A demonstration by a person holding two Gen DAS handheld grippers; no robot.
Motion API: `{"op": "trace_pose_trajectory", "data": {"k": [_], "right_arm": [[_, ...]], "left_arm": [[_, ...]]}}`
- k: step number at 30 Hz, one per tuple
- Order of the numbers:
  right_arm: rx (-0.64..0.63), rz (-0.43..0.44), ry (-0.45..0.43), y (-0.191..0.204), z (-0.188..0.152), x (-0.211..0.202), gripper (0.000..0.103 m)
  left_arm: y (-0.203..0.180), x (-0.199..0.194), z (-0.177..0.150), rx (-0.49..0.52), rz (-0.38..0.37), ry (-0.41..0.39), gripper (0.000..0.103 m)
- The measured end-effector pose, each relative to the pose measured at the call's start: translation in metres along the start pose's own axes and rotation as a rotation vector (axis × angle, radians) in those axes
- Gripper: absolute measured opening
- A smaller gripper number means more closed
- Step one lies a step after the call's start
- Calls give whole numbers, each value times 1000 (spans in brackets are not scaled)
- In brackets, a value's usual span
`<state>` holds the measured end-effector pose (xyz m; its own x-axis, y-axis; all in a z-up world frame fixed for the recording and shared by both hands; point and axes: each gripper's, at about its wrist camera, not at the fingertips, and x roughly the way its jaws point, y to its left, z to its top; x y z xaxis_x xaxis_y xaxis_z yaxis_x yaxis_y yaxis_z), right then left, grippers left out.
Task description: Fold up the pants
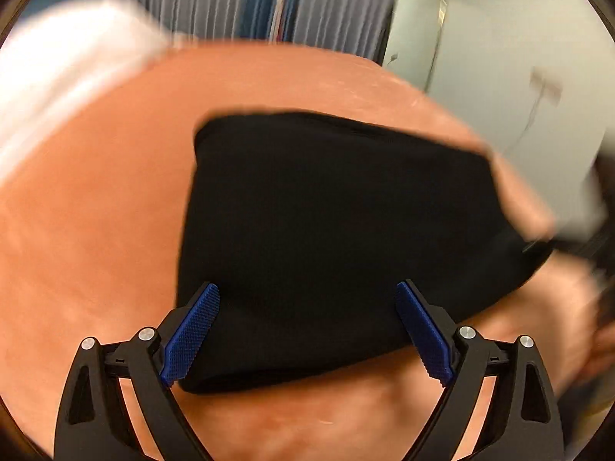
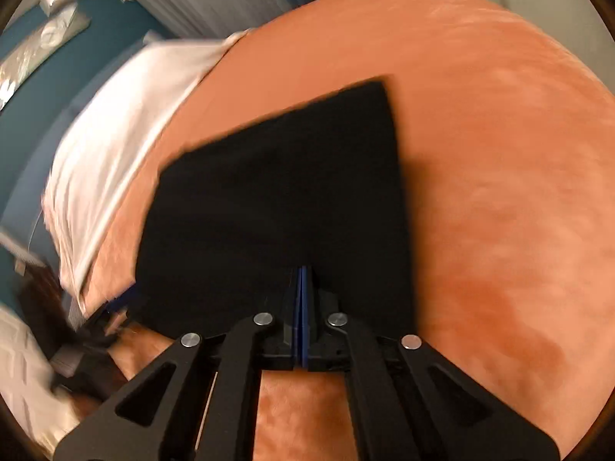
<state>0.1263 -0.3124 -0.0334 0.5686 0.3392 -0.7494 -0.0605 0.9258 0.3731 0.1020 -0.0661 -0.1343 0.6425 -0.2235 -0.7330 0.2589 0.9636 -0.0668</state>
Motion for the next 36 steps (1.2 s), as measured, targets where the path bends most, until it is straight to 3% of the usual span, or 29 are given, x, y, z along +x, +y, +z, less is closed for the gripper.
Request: {"op": "trace_pose_trajectory", "data": {"k": [2,4,5,7,10,11,12,13,19,23,26,29,36], "right_arm": [[-45,32,-4,11,-6,-6,5],[-59,-34,61,-2,-16,14,2],[-19,-16,79,-15,-24,22,0],[81,70,47,-27,-29,6,0],[89,56,-22,-32,-33,-33,6],[96,52,-33,-34,-34,-40,18],[102,32,-53,-37,-36,-51,39],[102,13,-65,-38,-37,-52,48],[153,15,-58,-51,-36,-48,54],[178,28,-31,-53,-27,-38,74],[180,37,-11,-47,-23,-28,81],[188,35,10,-47,-18,-18,83],[280,128,100,-58,-17,13,83]], "left_arm": [[-11,0,-4,55,65,-3,91],[-11,2,-4,25,68,10,91],[-10,3,-2,17,63,17,91],[-13,-3,2,0,68,44,91],[-2,-24,10,-35,53,74,91],[0,-28,11,-64,41,89,91],[6,-28,7,-85,36,100,91],[13,-28,6,-103,38,113,91],[20,-41,8,-111,149,137,91],[31,-41,10,-120,187,158,91],[39,-40,14,-153,134,168,91],[52,-34,20,-223,15,202,91],[105,8,13,-549,-311,372,91]]}}
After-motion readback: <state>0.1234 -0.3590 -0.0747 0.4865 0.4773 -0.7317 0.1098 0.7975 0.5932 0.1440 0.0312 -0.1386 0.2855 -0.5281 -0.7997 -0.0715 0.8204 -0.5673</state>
